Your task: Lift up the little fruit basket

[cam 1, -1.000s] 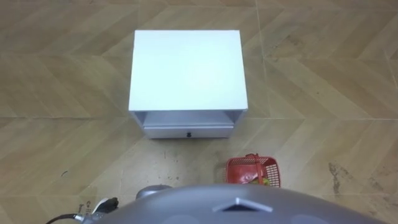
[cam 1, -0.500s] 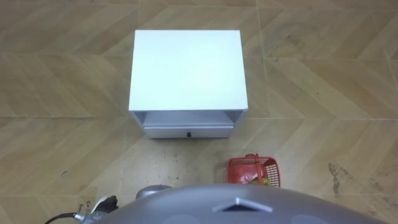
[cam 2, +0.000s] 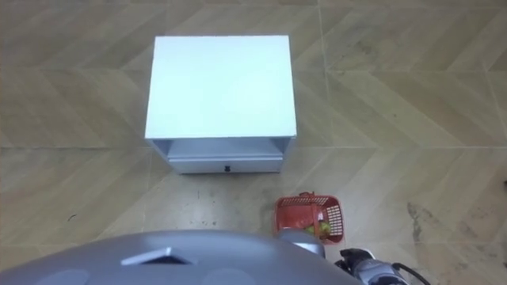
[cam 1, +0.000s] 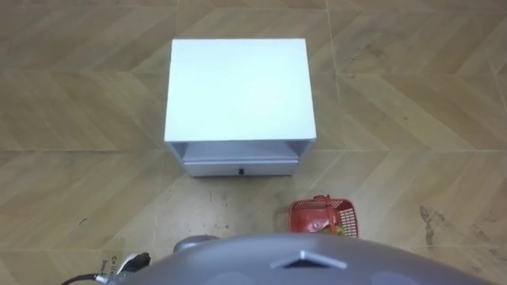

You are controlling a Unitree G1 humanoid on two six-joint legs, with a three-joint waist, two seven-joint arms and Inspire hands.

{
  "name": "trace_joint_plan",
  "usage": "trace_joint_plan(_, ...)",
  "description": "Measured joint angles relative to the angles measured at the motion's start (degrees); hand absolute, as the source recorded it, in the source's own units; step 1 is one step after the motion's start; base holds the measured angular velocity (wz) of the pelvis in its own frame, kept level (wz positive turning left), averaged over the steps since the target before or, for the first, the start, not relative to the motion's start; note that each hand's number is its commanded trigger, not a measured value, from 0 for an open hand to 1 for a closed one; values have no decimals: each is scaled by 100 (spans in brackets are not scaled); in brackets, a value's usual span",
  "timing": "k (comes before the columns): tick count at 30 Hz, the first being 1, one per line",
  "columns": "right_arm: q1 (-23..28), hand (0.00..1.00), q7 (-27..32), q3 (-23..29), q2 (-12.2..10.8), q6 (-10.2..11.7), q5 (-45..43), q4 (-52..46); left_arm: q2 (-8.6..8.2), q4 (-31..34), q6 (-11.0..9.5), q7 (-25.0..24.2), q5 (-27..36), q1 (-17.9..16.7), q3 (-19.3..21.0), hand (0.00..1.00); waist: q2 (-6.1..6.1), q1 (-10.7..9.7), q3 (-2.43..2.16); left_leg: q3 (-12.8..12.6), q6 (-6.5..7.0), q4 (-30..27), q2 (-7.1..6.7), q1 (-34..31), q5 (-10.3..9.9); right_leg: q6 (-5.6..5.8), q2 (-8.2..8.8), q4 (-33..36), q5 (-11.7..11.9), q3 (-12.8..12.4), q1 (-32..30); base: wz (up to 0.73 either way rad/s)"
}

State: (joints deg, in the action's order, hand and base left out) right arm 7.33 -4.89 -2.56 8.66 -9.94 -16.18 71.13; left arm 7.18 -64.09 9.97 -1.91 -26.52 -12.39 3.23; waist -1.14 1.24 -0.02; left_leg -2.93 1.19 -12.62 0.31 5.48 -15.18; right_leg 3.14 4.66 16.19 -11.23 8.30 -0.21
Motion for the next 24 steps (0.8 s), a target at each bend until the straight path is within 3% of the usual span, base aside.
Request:
trace_joint_plan(3,-155,0,14,45,14,6,-101,-5,47,-21,-29,-22,-1,77,64,0,-17,4,-6,-318,16,-352,-67,-336,-5,8,89,263,61,-189,-375,-30)
trace_joint_plan(5,-217,0,49,46,77,8,-93,-48,62,-47,-47,-110,8,133,156,0,18,-38,3,-438,111,-473,-102,-519,-24,71,120,158,187,-260,-470,-22)
trace_joint_plan(6,-246,0,85,93,107,5,-135,-131,53,-72,-132,-115,3,147,243,0,71,-91,-1,-541,223,-443,-102,-676,0,136,116,-15,351,-285,-542,6)
trace_joint_plan(7,-292,0,112,198,91,-7,-245,-210,68,-82,-215,-114,-12,222,367,0,162,-128,-35,-886,356,-479,8,-902,-42,88,189,447,235,-147,-826,23)
trace_joint_plan(8,-274,0,115,263,69,-8,-237,-226,94,-112,-236,-116,-35,313,441,0,97,-132,-1,-994,371,-533,-31,-986,-40,43,332,1020,5,8,-985,51)
trace_joint_plan(9,-224,0,109,404,52,-49,-206,-216,128,-112,-301,-118,-48,360,553,0,-22,-64,29,-1132,435,-613,-109,-1073,-47,28,577,2136,-277,230,-1129,57)
trace_joint_plan(10,-212,0,164,402,59,-69,-131,-218,181,-110,-301,-110,-35,294,551,0,-175,45,20,-1315,481,-667,-152,-1150,-71,15,714,3076,-341,220,-1139,41)
trace_joint_plan(11,-235,0,214,402,63,-55,-55,-225,210,-89,-295,-108,-7,268,550,0,-166,112,-40,-1407,494,-711,-168,-1226,-79,17,728,3422,-342,183,-1118,0)
trace_joint_plan(12,-380,0,292,392,97,10,76,-218,238,-75,-275,-112,12,278,540,0,-248,241,-32,-1506,528,-868,-169,-1431,-100,-2,721,3782,-309,131,-978,-18)
trace_joint_plan(14,-617,0,359,311,142,130,242,-232,258,-112,-235,-102,29,276,538,0,-332,270,-39,-1511,578,-1227,-140,-1888,-114,-76,769,3605,-168,156,-618,-8)
trace_joint_plan(15,-735,0,399,145,180,201,324,-245,269,-105,-239,-81,142,327,518,0,-360,304,-54,-1513,607,-1508,-87,-2262,-132,-43,819,3301,-85,127,-382,0)
trace_joint_plan(17,-981,0,414,101,180,301,651,-211,303,-121,-244,-65,311,524,520,0,-382,344,-35,-1489,628,-1979,34,-2859,-146,66,904,2623,2,78,-135,-6)
trace_joint_plan(18,-1157,0,416,-13,150,364,818,-198,373,-187,-264,8,470,713,511,0,-442,355,10,-1441,631,-2356,109,-3286,-151,280,913,2195,-172,7,-41,7)
trace_joint_plan(19,-1299,0,414,-60,128,434,955,-197,412,-287,-322,114,521,964,498,0,-453,355,35,-1209,625,-2780,141,-3700,-153,344,824,2063,-651,36,-85,13)
trace_joint_plan(21,-1437,0,415,-71,110,438,1166,-211,413,-338,-449,156,663,1163,461,0,-439,377,36,-733,546,-3251,156,-4215,-149,286,680,2099,-1104,64,-254,-1)
trace_joint_plan(22,-1487,0,414,-71,93,431,1295,-213,415,-435,-565,177,748,1238,442,0,-447,385,17,-425,436,-3432,49,-4493,-172,297,633,2212,-1393,35,-397,-7)
trace_joint_plan(23,-1509,0,413,-68,96,427,1381,-224,417,-487,-602,188,837,1295,420,0,-413,387,1,-299,359,-3549,3,-4635,-195,317,629,2333,-1561,17,-485,10)
trace_joint_plan(24,-1555,0,432,-69,112,435,1490,-231,436,-657,-648,244,1001,1463,265,0,-449,350,24,-176,327,-3916,-25,-4969,-267,320,678,2786,-1942,14,-709,19)
